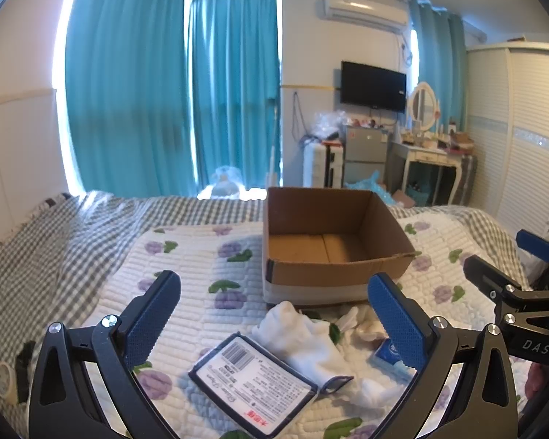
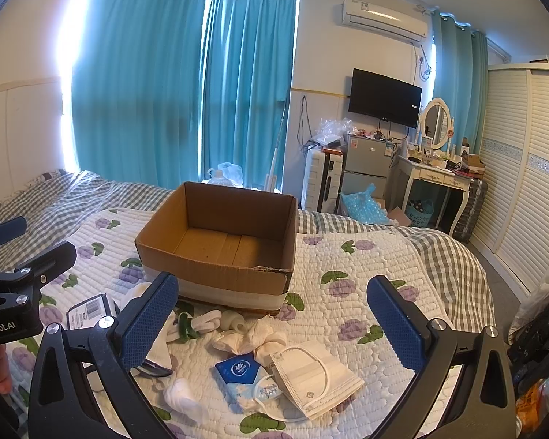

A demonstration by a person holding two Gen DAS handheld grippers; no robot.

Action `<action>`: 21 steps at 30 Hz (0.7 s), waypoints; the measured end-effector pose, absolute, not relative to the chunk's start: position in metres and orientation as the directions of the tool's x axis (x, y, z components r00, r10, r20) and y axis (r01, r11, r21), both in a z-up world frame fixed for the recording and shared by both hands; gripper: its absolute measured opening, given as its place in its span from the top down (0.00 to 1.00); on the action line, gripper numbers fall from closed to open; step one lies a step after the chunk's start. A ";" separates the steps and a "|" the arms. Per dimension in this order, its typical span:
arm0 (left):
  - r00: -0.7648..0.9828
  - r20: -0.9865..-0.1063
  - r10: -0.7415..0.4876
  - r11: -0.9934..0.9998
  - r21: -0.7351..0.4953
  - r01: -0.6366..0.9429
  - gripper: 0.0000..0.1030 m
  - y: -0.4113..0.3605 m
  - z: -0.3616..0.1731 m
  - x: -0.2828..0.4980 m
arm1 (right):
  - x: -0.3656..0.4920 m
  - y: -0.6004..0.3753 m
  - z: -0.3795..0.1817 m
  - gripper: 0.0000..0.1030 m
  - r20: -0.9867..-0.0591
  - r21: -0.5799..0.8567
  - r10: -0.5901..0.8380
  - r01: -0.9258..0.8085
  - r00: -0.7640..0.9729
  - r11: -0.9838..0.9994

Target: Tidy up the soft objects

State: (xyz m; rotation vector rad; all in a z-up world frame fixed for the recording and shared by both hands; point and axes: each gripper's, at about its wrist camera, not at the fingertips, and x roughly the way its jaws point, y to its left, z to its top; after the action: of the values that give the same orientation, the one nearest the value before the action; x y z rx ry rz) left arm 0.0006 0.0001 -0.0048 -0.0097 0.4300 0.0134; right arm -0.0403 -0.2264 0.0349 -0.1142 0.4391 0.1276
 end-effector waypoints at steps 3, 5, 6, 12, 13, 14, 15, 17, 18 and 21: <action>0.909 -0.417 0.011 1.000 -0.007 -0.016 0.00 0.000 -0.005 0.001 | -0.041 -0.225 0.035 0.00 -0.431 -0.082 0.099 -0.148 0.897 0.986; 0.908 -0.418 0.012 1.000 -0.007 -0.016 0.00 0.000 -0.005 0.001 | -0.041 -0.225 0.035 0.00 -0.431 -0.082 0.099 -0.149 0.897 0.985; 0.908 -0.418 0.012 1.000 -0.007 -0.016 0.00 0.001 -0.005 0.001 | -0.040 -0.225 0.036 0.00 -0.431 -0.082 0.099 -0.149 0.897 0.986; 0.908 -0.418 0.011 1.000 -0.008 -0.015 0.00 0.001 -0.005 0.001 | -0.041 -0.226 0.032 0.00 -0.434 -0.082 0.100 -0.149 0.895 0.985; 0.908 -0.418 0.011 1.000 -0.008 -0.016 0.00 0.001 -0.006 0.000 | -0.040 -0.226 0.031 0.00 -0.435 -0.082 0.100 -0.150 0.895 0.985; 0.908 -0.418 0.012 1.000 -0.007 -0.016 0.00 0.001 -0.005 0.001 | -0.040 -0.226 0.031 0.00 -0.435 -0.082 0.100 -0.150 0.895 0.985; 0.908 -0.418 0.011 1.000 -0.007 -0.016 0.00 0.000 -0.005 0.001 | -0.042 -0.224 0.030 0.00 -0.434 -0.083 0.099 -0.150 0.895 0.985; 0.908 -0.418 0.012 1.000 -0.007 -0.016 0.00 0.001 -0.005 0.001 | -0.042 -0.225 0.030 0.00 -0.435 -0.083 0.100 -0.150 0.895 0.985; 0.908 -0.419 0.012 1.000 -0.007 -0.016 0.00 0.001 -0.005 0.001 | -0.042 -0.224 0.030 0.00 -0.435 -0.083 0.100 -0.150 0.895 0.985; 0.908 -0.419 0.011 1.000 -0.007 -0.016 0.00 0.001 -0.005 0.001 | -0.041 -0.225 0.030 0.00 -0.436 -0.083 0.100 -0.150 0.894 0.985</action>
State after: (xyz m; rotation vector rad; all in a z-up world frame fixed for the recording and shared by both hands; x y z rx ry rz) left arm 0.0011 0.0006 -0.0052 -0.0102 0.4322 0.0140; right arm -0.0412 -0.2247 0.0299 -0.1159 0.4454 0.1299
